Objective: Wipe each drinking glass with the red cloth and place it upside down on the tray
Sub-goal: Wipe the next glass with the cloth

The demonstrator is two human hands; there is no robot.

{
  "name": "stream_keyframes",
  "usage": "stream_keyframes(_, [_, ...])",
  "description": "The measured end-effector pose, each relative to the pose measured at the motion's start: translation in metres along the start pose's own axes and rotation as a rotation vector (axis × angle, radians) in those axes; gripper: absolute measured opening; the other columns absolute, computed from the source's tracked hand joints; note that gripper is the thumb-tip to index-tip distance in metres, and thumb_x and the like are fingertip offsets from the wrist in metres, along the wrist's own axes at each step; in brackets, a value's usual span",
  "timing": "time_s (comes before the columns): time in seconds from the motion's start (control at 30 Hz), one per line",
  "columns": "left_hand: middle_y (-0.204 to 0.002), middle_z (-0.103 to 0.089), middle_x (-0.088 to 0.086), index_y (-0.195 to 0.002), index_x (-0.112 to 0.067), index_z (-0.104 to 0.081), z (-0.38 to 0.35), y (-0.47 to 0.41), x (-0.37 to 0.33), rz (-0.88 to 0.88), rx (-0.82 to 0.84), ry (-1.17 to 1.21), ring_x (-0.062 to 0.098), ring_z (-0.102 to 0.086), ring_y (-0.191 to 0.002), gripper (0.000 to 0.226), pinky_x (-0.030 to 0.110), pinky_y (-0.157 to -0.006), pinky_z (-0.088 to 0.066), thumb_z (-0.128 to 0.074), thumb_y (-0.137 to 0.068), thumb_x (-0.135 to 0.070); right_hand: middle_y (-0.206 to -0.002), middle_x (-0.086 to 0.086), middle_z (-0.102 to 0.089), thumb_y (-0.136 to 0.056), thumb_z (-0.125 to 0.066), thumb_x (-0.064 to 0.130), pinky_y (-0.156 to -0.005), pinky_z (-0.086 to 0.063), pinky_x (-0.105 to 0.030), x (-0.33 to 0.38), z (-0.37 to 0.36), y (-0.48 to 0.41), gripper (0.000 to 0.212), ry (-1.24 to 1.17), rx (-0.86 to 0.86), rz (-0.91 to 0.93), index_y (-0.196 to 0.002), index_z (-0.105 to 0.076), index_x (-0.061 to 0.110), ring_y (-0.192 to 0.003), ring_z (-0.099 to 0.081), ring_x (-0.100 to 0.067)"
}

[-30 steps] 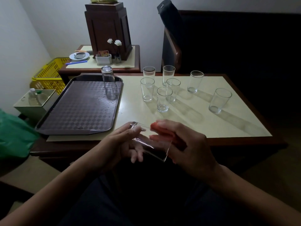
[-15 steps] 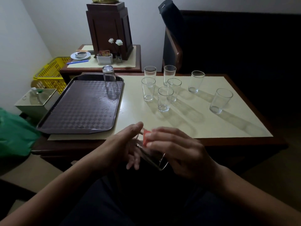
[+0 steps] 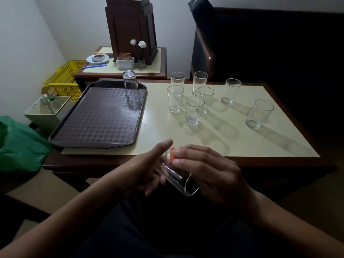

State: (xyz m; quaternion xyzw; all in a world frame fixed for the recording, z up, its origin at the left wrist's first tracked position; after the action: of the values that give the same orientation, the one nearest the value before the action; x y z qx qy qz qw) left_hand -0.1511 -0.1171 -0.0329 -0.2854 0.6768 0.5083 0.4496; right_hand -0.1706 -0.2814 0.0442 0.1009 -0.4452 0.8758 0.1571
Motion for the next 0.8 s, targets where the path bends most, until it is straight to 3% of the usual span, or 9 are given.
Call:
stream_keyframes(0.1, [-0.106, -0.066, 0.027, -0.118, 0.002, -0.058, -0.007, 0.005, -0.016, -0.162, 0.093, 0.206, 0.032, -0.064, -0.062, 0.061, 0.029, -0.050, -0.049, -0.063, -0.089, -0.052, -0.115, -0.004, -0.081, -0.092, -0.080, 0.002, -0.069, -0.062, -0.033, -0.044, -0.002, 0.017, 0.032, -0.488, -0.174, -0.665, -0.120, -0.078, 0.017, -0.086, -0.080, -0.025])
stream_keyframes(0.17, [-0.115, -0.063, 0.029, -0.130, 0.003, -0.051, -0.009, 0.008, -0.028, -0.279, 0.124, 0.291, 0.035, -0.066, -0.071, 0.064, 0.032, -0.058, -0.054, -0.071, -0.081, -0.034, -0.109, 0.002, -0.083, -0.090, -0.080, 0.006, -0.072, -0.062, -0.027, -0.061, -0.008, 0.028, 0.032, -0.630, -0.234, -0.905, -0.117, -0.076, 0.023, -0.091, -0.081, -0.025])
stream_keyframes(0.3, [-0.100, -0.065, 0.031, -0.118, -0.006, -0.054, -0.009, 0.007, -0.025, -0.226, 0.035, 0.176, 0.032, -0.064, -0.055, 0.041, 0.028, -0.043, -0.048, -0.064, -0.090, -0.034, -0.114, 0.012, -0.079, -0.087, -0.086, 0.013, -0.091, -0.057, -0.017, -0.038, 0.011, 0.011, 0.034, -0.175, -0.176, -0.559, -0.118, -0.074, 0.021, -0.109, -0.075, -0.004])
stream_keyframes(0.4, [-0.082, -0.067, 0.022, -0.116, 0.002, -0.057, -0.015, 0.010, -0.016, -0.090, 0.031, 0.061, 0.025, -0.058, -0.041, 0.064, 0.021, -0.035, -0.036, -0.057, -0.095, -0.058, -0.118, -0.006, -0.077, -0.083, -0.089, 0.003, -0.099, -0.057, -0.020, -0.018, 0.016, 0.006, 0.035, 0.048, -0.172, -0.231, -0.115, -0.075, 0.002, -0.116, -0.073, -0.009])
stream_keyframes(0.43, [-0.078, -0.065, 0.020, -0.116, 0.003, -0.057, -0.017, 0.009, -0.014, -0.072, 0.029, 0.038, 0.024, -0.056, -0.040, 0.068, 0.020, -0.034, -0.034, -0.056, -0.096, -0.061, -0.116, -0.003, -0.078, -0.083, -0.089, 0.003, -0.097, -0.058, -0.021, -0.022, 0.017, 0.007, 0.034, 0.023, -0.186, -0.264, -0.114, -0.075, 0.004, -0.114, -0.074, -0.008])
stream_keyframes(0.53, [-0.088, -0.065, 0.019, -0.125, 0.001, -0.050, -0.014, 0.006, -0.021, -0.204, -0.008, 0.161, 0.029, -0.061, -0.052, 0.060, 0.026, -0.041, -0.044, -0.064, -0.091, -0.047, -0.105, 0.011, -0.082, -0.082, -0.091, 0.011, -0.091, -0.064, -0.032, -0.053, 0.012, 0.022, 0.034, -0.283, -0.259, -0.725, -0.110, -0.078, 0.025, -0.101, -0.078, -0.006])
stream_keyframes(0.6, [-0.100, -0.065, 0.020, -0.132, -0.004, -0.048, -0.007, 0.005, -0.027, -0.287, -0.025, 0.189, 0.033, -0.065, -0.064, 0.052, 0.029, -0.051, -0.051, -0.063, -0.091, -0.033, -0.106, 0.010, -0.082, -0.082, -0.091, 0.011, -0.091, -0.065, -0.037, -0.054, 0.009, 0.022, 0.034, -0.285, -0.256, -0.757, -0.112, -0.079, 0.023, -0.101, -0.078, -0.007])
stream_keyframes(0.7, [-0.091, -0.063, 0.030, -0.116, -0.001, -0.054, -0.009, 0.003, -0.021, -0.202, 0.011, 0.115, 0.030, -0.060, -0.055, 0.046, 0.026, -0.044, -0.044, -0.060, -0.095, -0.041, -0.123, -0.005, -0.078, -0.088, -0.085, 0.001, -0.096, -0.062, -0.039, -0.012, 0.013, 0.005, 0.027, -0.028, -0.123, -0.187, -0.115, -0.080, 0.003, -0.117, -0.074, -0.018])
stream_keyframes(0.8, [-0.069, -0.061, 0.010, -0.103, -0.004, -0.058, -0.008, 0.004, -0.006, -0.004, 0.007, 0.055, 0.022, -0.051, -0.044, 0.047, 0.022, -0.036, -0.032, -0.053, -0.095, -0.050, -0.132, -0.013, -0.073, -0.101, -0.070, 0.006, -0.105, -0.057, -0.042, 0.013, 0.005, 0.006, 0.020, 0.108, 0.050, 0.161, -0.118, -0.079, 0.000, -0.128, -0.069, -0.027])
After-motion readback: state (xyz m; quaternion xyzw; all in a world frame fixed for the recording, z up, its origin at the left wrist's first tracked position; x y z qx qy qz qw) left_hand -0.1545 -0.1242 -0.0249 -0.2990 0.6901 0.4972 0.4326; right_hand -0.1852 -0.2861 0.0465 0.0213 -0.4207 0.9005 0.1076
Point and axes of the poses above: each hand's wrist, its own y-axis away from the middle knuckle, its own z-axis out of the back of the hand, x = y × z, the point moved 7 cm from there along -y, towards the middle knuckle
